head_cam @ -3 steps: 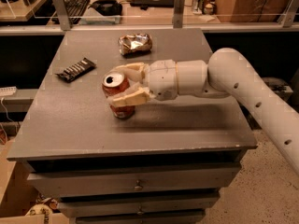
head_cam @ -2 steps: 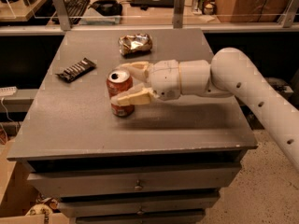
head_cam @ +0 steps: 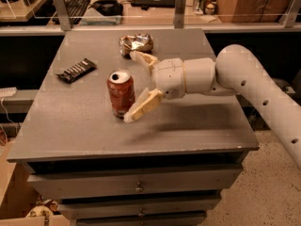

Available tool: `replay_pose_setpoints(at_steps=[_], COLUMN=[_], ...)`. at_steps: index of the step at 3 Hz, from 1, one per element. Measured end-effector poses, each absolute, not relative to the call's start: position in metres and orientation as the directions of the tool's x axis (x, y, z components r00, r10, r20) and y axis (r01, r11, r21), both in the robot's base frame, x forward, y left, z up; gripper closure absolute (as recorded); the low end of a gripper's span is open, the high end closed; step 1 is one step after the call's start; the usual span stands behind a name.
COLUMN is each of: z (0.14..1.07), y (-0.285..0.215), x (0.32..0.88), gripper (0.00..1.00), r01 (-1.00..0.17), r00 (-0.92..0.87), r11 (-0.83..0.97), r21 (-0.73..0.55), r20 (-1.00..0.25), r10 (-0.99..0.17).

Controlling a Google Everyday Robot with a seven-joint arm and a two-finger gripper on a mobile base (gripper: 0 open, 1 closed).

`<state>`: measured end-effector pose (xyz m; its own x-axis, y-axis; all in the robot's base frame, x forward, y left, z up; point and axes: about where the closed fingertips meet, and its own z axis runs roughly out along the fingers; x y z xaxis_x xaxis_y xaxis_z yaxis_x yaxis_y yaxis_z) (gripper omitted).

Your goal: Place coke can upright

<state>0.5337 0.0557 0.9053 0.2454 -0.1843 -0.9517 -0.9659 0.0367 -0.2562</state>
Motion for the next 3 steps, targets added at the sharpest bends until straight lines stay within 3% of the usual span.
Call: replay_pose_setpoints(at_steps=[2,3], z=[0.966,0.969], y=[-0.022,-0.028], x=[0.497,0.494], gripper=[0.0,0.0], r01=[-0.933,-0.928], r00=[0.269,0.272], r11=[0.168,0.182], r21=[-0.317,-0.326], r20=[-0.929,-0.924], r10=[-0.255,-0.268])
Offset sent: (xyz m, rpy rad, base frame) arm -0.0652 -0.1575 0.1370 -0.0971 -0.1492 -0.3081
